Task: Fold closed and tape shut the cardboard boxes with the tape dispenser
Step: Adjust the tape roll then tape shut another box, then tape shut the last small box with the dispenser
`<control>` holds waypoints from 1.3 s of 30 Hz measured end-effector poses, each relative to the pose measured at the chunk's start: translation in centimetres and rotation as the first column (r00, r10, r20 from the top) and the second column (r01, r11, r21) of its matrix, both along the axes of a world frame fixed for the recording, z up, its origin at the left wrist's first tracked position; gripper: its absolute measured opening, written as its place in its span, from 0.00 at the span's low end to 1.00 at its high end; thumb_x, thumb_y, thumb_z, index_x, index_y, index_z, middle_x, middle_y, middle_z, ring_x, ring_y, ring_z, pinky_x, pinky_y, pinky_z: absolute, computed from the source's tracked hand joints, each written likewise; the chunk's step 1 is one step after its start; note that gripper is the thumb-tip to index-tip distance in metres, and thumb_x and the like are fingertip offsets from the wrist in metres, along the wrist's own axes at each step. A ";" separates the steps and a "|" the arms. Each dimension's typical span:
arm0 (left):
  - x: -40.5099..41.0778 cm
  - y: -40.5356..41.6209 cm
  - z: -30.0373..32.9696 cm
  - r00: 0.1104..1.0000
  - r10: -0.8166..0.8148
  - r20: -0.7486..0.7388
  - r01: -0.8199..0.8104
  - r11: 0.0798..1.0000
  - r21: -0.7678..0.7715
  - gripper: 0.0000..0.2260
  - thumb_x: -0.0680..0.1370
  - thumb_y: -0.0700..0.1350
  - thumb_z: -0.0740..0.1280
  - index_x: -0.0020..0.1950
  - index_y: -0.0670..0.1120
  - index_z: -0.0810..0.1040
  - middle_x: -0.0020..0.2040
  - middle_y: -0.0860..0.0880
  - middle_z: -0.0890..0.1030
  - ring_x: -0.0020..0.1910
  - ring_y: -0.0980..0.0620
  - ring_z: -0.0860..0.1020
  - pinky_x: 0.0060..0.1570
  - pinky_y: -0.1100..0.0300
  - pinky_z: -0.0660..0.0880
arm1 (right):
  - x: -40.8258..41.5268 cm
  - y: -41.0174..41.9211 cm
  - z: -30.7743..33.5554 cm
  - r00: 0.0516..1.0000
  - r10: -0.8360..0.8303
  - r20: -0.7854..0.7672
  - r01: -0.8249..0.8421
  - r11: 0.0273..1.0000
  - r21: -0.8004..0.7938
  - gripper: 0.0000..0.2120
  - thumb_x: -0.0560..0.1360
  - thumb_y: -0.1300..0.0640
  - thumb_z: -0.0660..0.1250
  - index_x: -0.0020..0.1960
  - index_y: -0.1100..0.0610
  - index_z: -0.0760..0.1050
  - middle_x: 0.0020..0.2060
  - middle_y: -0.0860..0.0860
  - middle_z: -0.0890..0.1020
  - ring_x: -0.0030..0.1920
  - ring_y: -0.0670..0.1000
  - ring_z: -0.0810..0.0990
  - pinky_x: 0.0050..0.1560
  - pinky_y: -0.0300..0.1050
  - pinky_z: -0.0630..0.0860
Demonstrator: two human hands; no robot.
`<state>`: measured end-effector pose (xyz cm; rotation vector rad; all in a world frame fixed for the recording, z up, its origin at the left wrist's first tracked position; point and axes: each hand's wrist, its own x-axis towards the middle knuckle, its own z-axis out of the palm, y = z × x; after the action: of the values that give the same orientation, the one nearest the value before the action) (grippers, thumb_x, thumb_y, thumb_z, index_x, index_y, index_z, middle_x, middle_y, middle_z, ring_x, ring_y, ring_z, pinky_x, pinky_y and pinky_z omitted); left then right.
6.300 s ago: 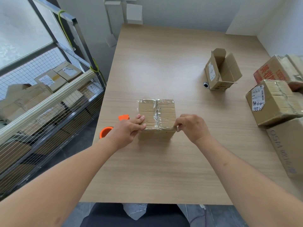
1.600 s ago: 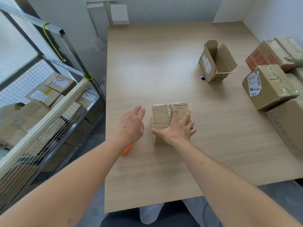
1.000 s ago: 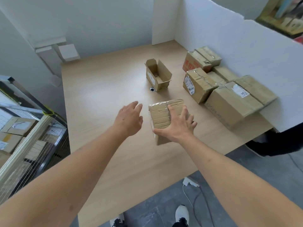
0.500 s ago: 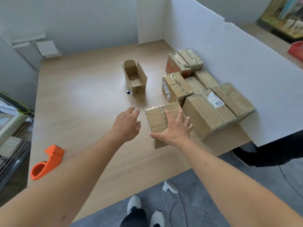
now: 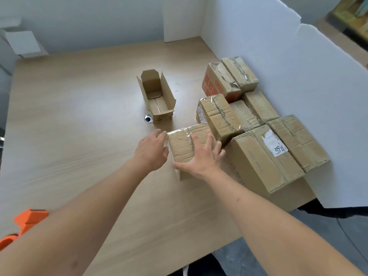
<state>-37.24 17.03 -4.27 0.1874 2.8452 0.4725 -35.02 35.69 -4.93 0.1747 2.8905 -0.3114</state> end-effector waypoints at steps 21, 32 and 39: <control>-12.6 -0.4 -5.6 0.948 0.314 0.056 -0.315 0.949 0.006 0.31 0.80 0.45 0.62 0.81 0.58 0.57 0.75 0.39 0.61 0.65 0.36 0.72 0.61 0.46 0.73 | -10.5 0.0 -7.1 0.991 0.087 -0.104 -0.087 0.996 0.008 0.55 0.66 0.22 0.56 0.83 0.51 0.46 0.81 0.60 0.47 0.80 0.63 0.45 0.77 0.65 0.46; -15.7 -1.1 -7.7 0.899 0.411 0.150 -0.416 0.909 0.007 0.10 0.82 0.44 0.58 0.62 0.47 0.75 0.57 0.43 0.79 0.55 0.39 0.76 0.47 0.51 0.74 | -11.9 -0.8 -6.2 0.983 0.024 -0.180 -0.032 0.999 -0.039 0.37 0.74 0.31 0.53 0.76 0.52 0.63 0.77 0.60 0.61 0.76 0.63 0.58 0.75 0.62 0.53; -11.5 -7.0 -6.7 0.870 0.470 0.148 -0.462 0.882 -0.091 0.11 0.80 0.47 0.64 0.62 0.47 0.75 0.59 0.46 0.75 0.56 0.41 0.77 0.49 0.49 0.77 | -11.1 -6.6 -4.4 0.943 0.157 -0.294 -0.187 0.980 -0.075 0.26 0.76 0.42 0.62 0.70 0.54 0.71 0.72 0.60 0.69 0.72 0.61 0.67 0.71 0.62 0.61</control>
<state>-48.72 10.07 -10.96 -0.5413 2.7169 0.4750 -46.12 29.04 -9.32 -0.1549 3.1363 -0.4872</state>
